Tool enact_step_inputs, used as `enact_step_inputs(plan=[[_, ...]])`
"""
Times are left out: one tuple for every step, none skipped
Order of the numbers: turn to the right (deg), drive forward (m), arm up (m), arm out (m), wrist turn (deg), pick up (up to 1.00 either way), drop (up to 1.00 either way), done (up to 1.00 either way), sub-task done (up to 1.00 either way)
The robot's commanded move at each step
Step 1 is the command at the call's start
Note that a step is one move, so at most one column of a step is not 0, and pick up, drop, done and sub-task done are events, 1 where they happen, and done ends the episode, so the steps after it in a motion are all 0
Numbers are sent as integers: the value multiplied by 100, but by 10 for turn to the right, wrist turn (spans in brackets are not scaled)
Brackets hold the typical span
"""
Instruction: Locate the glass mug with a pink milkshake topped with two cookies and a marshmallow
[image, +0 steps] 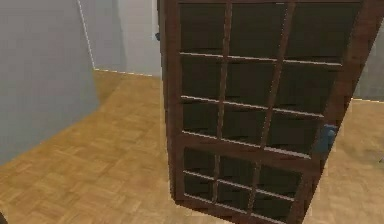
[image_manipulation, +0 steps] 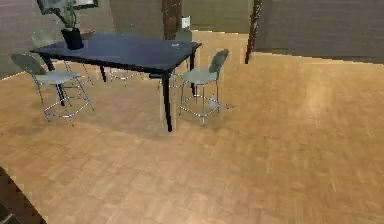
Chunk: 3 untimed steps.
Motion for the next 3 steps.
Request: enact_step_inputs(plan=[[450, 0, 0, 0, 0, 0, 0, 0, 0], [450, 0, 0, 0, 0, 0, 0, 0, 0], [330, 0, 0, 0, 0, 0, 0, 0, 0]])
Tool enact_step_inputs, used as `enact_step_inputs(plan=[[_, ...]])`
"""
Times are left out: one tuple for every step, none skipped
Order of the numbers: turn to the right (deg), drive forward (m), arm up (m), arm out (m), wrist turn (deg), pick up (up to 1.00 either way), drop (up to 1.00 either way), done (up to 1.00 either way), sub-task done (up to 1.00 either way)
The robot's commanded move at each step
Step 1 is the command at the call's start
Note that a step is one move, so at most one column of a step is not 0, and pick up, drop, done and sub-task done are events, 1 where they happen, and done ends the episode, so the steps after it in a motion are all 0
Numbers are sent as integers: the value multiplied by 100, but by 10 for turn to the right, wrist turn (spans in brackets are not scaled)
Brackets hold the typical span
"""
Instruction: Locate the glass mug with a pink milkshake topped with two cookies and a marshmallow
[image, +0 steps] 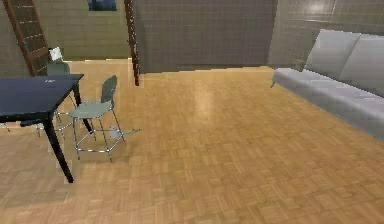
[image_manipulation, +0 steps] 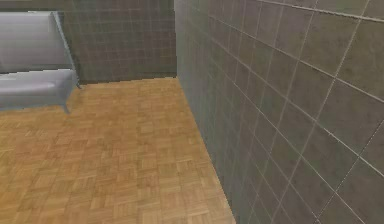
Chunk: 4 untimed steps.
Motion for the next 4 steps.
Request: enact_step_inputs(plan=[[0, 5, 0, 0, 0, 0, 0, 0, 0], [-450, 0, 0, 0, 0, 0, 0, 0, 0], [-330, 0, 0, 0, 0, 0, 0, 0, 0], [0, 65, 0, 0, 0, 0, 0, 0, 0]])
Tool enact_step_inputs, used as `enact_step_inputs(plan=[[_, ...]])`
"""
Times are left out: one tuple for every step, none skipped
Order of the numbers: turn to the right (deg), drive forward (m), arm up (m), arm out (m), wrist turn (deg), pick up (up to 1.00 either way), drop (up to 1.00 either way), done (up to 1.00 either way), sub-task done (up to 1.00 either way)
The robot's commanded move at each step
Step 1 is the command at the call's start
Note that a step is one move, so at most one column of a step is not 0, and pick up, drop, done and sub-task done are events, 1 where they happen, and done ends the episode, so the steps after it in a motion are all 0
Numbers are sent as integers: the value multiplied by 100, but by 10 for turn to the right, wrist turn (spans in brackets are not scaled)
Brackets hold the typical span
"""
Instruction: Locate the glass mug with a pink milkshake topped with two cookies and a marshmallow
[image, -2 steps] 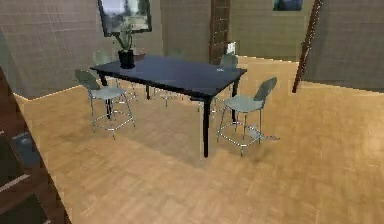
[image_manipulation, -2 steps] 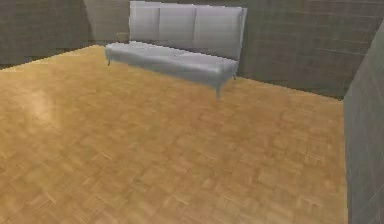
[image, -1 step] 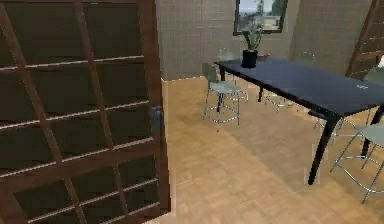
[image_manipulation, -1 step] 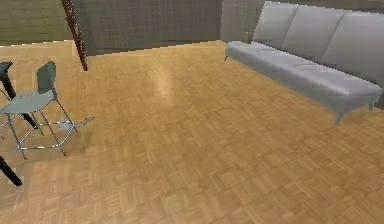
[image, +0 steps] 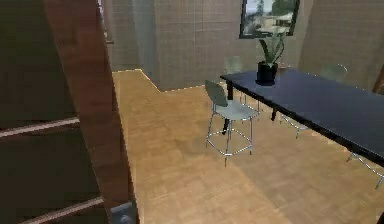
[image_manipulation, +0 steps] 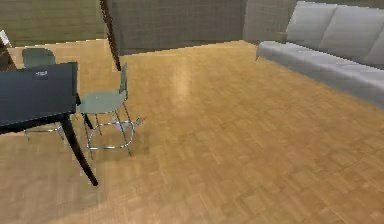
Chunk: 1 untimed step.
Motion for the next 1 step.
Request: enact_step_inputs(plan=[[-450, 0, 0, 0, 0, 0, 0, 0, 0]])
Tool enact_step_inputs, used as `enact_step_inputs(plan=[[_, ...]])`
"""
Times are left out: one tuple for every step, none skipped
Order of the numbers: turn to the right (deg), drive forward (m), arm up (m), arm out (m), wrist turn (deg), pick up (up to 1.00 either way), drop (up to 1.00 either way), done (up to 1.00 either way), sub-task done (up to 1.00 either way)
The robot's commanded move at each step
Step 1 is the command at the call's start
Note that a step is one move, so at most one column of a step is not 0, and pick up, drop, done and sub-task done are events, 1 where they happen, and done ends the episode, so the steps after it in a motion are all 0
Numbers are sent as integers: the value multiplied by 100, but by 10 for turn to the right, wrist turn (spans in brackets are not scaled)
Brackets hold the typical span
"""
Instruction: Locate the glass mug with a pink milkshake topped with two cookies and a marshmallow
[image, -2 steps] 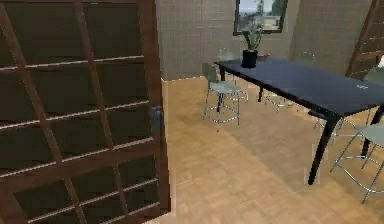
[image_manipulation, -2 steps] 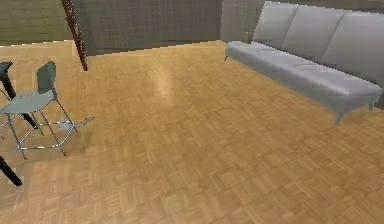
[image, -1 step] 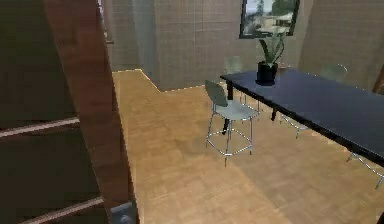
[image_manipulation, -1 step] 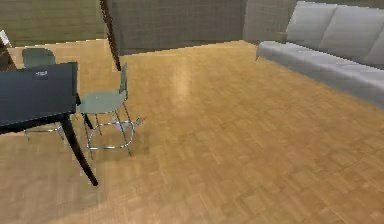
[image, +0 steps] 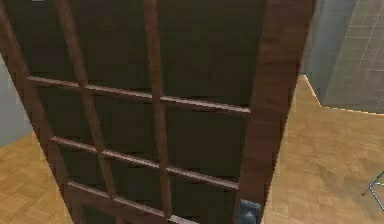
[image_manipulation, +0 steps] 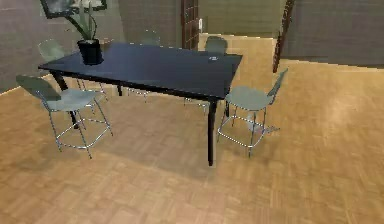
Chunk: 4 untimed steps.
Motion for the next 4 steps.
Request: enact_step_inputs(plan=[[-450, 0, 0, 0, 0, 0, 0, 0, 0], [-240, 0, 0, 0, 0, 0, 0, 0, 0], [0, 60, 0, 0, 0, 0, 0, 0, 0], [-30, 0, 0, 0, 0, 0, 0, 0, 0]])
